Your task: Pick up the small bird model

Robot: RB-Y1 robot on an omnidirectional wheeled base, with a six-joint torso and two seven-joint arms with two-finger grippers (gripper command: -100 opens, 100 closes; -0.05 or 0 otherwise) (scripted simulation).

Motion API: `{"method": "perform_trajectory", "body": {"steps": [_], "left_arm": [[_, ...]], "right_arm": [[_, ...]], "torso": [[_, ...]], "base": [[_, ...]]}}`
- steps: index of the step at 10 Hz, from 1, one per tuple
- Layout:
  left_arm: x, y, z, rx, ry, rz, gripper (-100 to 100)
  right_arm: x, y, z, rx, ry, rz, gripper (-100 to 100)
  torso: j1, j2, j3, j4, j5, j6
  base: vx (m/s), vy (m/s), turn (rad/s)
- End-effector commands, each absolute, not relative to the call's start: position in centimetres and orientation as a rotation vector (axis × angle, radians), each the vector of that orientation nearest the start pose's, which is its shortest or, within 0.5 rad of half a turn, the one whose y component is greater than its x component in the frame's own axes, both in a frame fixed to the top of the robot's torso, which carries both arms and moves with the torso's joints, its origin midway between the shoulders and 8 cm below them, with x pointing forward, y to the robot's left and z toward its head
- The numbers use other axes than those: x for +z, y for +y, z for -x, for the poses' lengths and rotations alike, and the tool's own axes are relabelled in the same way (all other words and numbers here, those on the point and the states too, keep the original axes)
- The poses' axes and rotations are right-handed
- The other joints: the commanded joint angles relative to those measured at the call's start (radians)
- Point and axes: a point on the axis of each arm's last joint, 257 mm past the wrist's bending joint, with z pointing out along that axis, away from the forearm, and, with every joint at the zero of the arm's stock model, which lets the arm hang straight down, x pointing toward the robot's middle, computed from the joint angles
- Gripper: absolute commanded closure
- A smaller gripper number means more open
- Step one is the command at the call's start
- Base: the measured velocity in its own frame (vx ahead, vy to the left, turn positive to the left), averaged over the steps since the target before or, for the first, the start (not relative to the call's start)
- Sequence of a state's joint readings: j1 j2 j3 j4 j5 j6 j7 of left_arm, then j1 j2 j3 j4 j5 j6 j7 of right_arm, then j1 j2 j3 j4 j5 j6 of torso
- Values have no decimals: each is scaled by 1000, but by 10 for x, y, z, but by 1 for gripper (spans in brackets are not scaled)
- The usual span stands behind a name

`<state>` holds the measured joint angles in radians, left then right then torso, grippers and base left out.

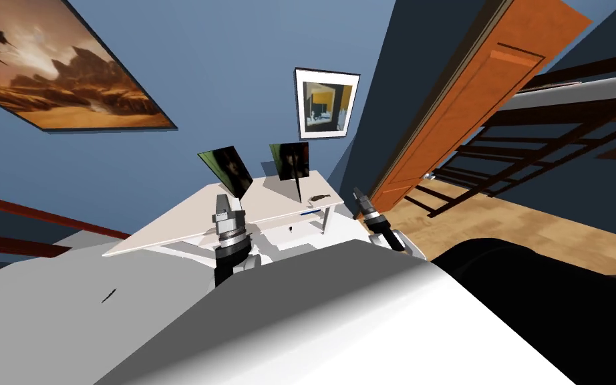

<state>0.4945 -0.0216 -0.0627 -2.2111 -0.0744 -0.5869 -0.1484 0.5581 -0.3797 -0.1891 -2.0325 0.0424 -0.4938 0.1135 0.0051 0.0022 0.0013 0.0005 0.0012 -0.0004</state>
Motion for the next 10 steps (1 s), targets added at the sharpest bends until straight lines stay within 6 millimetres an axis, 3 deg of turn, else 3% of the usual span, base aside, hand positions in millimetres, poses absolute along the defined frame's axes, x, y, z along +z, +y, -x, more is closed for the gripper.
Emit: {"method": "perform_trajectory", "body": {"steps": [1,3,8,10], "left_arm": [[12,249,-347,-1192,659,556,0],[12,249,-347,-1192,659,556,0],[12,249,-347,-1192,659,556,0],[12,249,-347,-1192,659,556,0]], "right_arm": [[-92,-369,-364,807,1151,-445,-100],[-104,-397,-358,663,1225,-353,-100],[-127,-437,-351,494,1337,-256,-100],[-138,-466,-342,346,1417,-143,-100]], "torso": [[0,0,0,0,0,0],[-2,0,0,0,0,0],[-2,-1,0,0,-1,0],[-3,-1,0,0,-1,0]], "base": [[-19,59,106],[-28,68,310],[-11,55,180],[-17,68,351]]}}
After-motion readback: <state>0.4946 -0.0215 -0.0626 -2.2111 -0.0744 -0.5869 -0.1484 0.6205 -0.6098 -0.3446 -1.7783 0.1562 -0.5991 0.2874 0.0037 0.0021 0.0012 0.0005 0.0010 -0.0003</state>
